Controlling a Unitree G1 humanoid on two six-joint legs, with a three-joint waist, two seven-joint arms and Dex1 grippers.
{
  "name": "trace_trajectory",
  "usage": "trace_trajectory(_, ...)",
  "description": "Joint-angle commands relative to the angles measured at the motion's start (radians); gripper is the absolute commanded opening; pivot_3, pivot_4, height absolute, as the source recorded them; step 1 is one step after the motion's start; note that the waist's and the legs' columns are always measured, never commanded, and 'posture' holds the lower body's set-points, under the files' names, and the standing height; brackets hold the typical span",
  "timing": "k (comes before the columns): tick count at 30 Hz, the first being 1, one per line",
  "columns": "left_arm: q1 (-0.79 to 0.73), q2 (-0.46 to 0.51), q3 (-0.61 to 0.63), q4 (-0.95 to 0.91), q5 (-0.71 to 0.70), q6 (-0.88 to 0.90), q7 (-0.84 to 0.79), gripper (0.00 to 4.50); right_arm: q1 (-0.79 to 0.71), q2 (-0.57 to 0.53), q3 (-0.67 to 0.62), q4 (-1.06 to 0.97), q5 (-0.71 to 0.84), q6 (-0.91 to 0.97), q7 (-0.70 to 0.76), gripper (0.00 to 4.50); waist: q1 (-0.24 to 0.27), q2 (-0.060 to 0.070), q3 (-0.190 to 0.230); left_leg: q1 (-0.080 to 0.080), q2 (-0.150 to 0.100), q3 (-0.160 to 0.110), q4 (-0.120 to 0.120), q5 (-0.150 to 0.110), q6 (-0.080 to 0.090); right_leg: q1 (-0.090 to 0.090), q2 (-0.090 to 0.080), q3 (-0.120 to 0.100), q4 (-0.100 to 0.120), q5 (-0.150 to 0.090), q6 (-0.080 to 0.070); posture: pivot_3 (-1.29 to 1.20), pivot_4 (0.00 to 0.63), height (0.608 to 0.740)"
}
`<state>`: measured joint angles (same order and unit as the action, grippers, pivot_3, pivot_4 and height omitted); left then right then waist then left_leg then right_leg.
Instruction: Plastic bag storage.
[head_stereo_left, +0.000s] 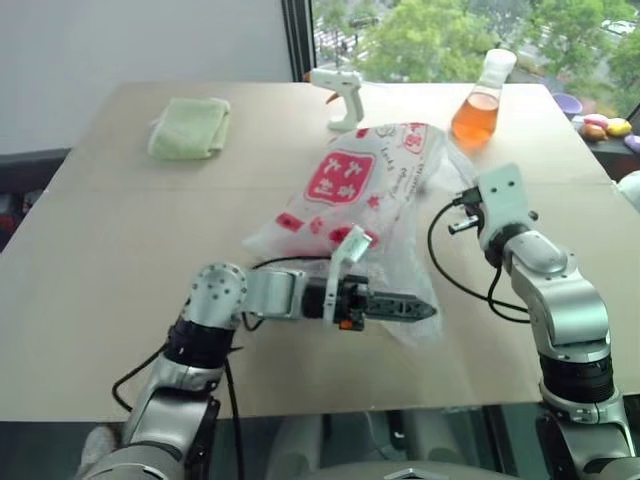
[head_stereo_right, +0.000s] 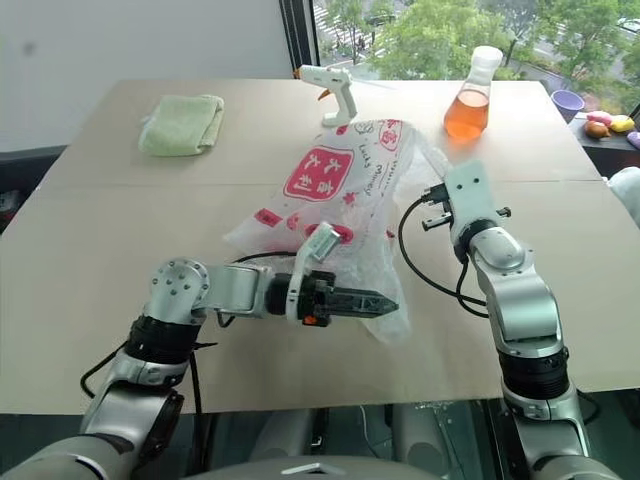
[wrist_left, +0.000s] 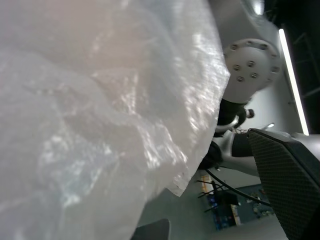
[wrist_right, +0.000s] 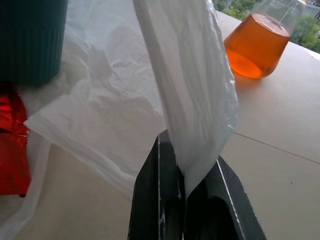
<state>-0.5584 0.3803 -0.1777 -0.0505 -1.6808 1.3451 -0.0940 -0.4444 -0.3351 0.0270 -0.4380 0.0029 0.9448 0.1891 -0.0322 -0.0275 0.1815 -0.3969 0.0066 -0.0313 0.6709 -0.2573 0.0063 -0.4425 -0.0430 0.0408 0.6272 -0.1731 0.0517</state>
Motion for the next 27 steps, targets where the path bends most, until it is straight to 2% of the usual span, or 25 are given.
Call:
trace_trajectory(1, -0.036, -0.07, 0.045, 0.096, 0.06, -0.087, 0.074, 4.46, -0.02, -0.001, -0.005, -0.048, -0.014, -0.001, -0.016, 0.0, 0.004, 0.001, 0.0, 0.0, 0.0, 0.0, 0.0, 0.0, 0.0, 0.0, 0.0, 0.0, 0.0, 0.0, 0.0, 0.0, 0.15, 0.739)
trace_trajectory(7, -0.198, 0.05, 0.104, 0.272, 0.305, -0.107, -0.161, 4.46, -0.024, 0.002, -0.012, -0.048, -0.012, -0.005, -0.02, 0.0, -0.003, 0.001, 0.0, 0.001, 0.0, -0.001, 0.0, 0.0, 0.0, 0.0, 0.002, 0.0, 0.0, 0.0, -0.001, 0.0, 0.15, 0.739)
trace_trajectory(11, -0.305, 0.17, 0.038, 0.359, 0.53, -0.161, -0.451, 4.46, -0.032, 0.007, -0.014, -0.036, -0.006, -0.019, -0.016, 0.0, -0.005, 0.001, 0.0, 0.0, 0.0, 0.0, -0.001, 0.0, 0.0, 0.0, 0.002, 0.0, -0.001, 0.0, 0.0, 0.0, 0.15, 0.739)
trace_trajectory(15, -0.357, 0.199, 0.047, 0.383, 0.608, -0.143, -0.604, 4.46, -0.04, 0.014, -0.013, -0.035, 0.001, -0.026, -0.01, 0.0, -0.005, 0.001, 0.0, -0.002, 0.0, 0.0, -0.001, 0.0, 0.0, -0.001, 0.001, 0.0, -0.002, 0.0, 0.0, 0.0, 0.15, 0.739)
trace_trajectory(19, -0.267, 0.146, 0.085, 0.215, 0.596, -0.071, -0.529, 4.46, -0.036, 0.026, -0.024, -0.061, 0.018, -0.01, -0.009, 0.0, -0.006, 0.001, 0.0, -0.003, 0.0, 0.0, -0.001, 0.0, 0.0, -0.002, 0.001, 0.0, -0.002, 0.0, 0.0, 0.0, 0.15, 0.739)
trace_trajectory(22, -0.191, 0.045, 0.083, 0.098, 0.666, -0.126, -0.408, 4.46, -0.028, 0.027, -0.033, -0.064, 0.022, -0.011, -0.01, 0.0, -0.004, 0.001, 0.0, -0.003, 0.0, 0.0, -0.001, 0.0, 0.0, -0.003, 0.0, 0.0, -0.001, 0.0, 0.0, 0.0, 0.15, 0.739)
trace_trajectory(27, -0.134, -0.123, 0.077, 0.065, 0.832, -0.27, -0.265, 4.46, -0.033, 0.031, -0.032, -0.051, 0.019, -0.023, -0.016, 0.0, 0.003, 0.001, 0.0, -0.002, 0.0, 0.0, -0.001, 0.0, 0.0, -0.002, 0.0, 0.0, 0.0, 0.0, 0.0, 0.0, 0.15, 0.739)
